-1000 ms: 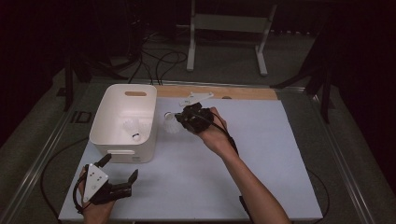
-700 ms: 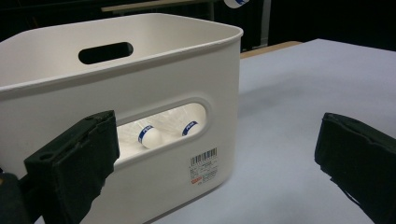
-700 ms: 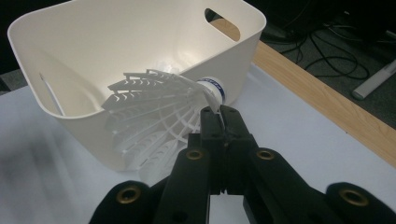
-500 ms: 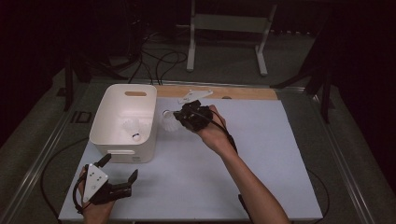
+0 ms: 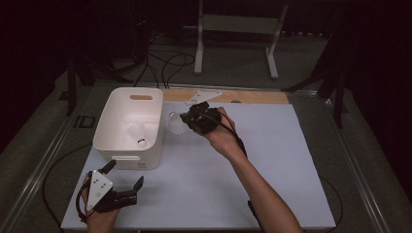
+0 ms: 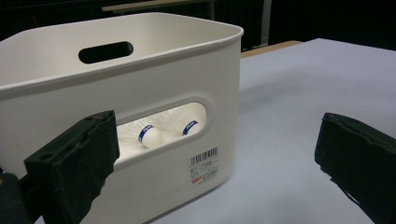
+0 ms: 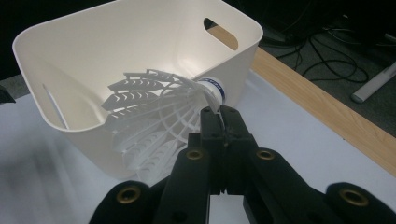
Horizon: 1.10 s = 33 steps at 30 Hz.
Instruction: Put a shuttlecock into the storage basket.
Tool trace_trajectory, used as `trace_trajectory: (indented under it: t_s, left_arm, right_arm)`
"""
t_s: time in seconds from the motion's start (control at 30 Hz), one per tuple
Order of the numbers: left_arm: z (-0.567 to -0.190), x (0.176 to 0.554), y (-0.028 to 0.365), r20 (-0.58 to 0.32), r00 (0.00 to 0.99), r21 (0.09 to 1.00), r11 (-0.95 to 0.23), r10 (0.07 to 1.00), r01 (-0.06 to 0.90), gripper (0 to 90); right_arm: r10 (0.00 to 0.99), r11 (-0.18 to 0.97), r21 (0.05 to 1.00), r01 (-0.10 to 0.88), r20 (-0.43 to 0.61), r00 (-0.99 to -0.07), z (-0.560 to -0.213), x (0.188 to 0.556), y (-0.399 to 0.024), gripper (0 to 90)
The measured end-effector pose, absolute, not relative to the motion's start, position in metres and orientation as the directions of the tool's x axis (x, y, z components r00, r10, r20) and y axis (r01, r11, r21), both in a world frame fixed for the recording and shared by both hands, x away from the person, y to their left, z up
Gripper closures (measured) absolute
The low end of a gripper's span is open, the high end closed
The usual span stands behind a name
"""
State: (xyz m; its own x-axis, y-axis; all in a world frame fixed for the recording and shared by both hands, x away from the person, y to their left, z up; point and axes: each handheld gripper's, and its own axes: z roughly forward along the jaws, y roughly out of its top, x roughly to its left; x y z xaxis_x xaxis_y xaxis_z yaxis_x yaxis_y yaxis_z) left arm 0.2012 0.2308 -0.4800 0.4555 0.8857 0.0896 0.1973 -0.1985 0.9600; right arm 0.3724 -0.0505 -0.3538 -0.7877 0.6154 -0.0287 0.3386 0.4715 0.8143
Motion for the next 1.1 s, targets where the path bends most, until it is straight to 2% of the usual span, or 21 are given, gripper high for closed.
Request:
trace_trajectory:
  t_s: [1.1]
  left_arm:
    - [-0.480,0.201,0.232,0.090,0.453,0.960,-0.198,0.887,0.196,0.3]
  right_arm:
    - [0.616,0.450,0.834,0.319,-0.031,-0.787,-0.334,0.376,-0.044,89.9]
